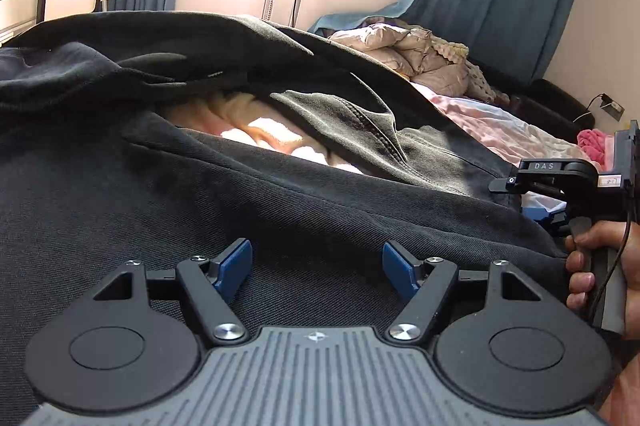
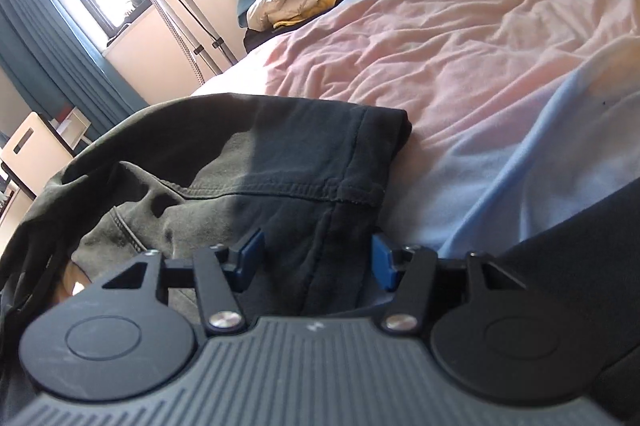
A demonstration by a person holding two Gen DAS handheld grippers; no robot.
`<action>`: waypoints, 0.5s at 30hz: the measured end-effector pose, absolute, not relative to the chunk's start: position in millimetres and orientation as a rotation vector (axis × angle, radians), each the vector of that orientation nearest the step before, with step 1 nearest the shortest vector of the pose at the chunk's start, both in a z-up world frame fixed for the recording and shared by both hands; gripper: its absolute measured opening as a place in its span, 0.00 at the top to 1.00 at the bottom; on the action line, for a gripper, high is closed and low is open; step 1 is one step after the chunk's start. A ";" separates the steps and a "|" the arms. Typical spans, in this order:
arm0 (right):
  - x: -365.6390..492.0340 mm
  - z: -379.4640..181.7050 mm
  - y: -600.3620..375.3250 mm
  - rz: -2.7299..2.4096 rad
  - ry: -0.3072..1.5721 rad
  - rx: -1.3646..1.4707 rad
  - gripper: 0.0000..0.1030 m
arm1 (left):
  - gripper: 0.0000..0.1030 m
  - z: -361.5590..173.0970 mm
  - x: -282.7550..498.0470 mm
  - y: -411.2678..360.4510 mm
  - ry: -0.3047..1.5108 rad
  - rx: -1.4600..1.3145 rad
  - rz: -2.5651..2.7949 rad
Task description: Fold clothes
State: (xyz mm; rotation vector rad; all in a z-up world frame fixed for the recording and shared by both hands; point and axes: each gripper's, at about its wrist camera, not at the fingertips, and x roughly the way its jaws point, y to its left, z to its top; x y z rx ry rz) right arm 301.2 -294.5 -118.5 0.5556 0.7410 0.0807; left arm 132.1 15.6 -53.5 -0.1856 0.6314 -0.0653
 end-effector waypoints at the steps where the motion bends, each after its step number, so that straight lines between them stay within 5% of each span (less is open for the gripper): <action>1: 303.8 -119.1 -293.3 0.080 0.741 0.585 0.49 | 0.27 -54.0 133.7 17.5 0.639 -0.204 -0.070; 2: 305.5 -117.1 -291.8 0.079 0.741 0.602 0.56 | 0.27 -54.1 135.0 21.0 0.651 -0.237 -0.079; 3: 307.3 -115.1 -290.2 0.078 0.741 0.618 0.79 | 0.27 -53.8 135.4 24.8 0.659 -0.270 -0.085; 4: 309.0 -112.8 -288.7 0.076 0.741 0.635 0.83 | 0.27 -51.9 134.3 29.4 0.663 -0.306 -0.089; 15: 320.0 31.8 -342.9 -0.134 0.478 0.609 0.87 | 0.27 -33.9 122.5 34.4 0.616 -0.345 -0.115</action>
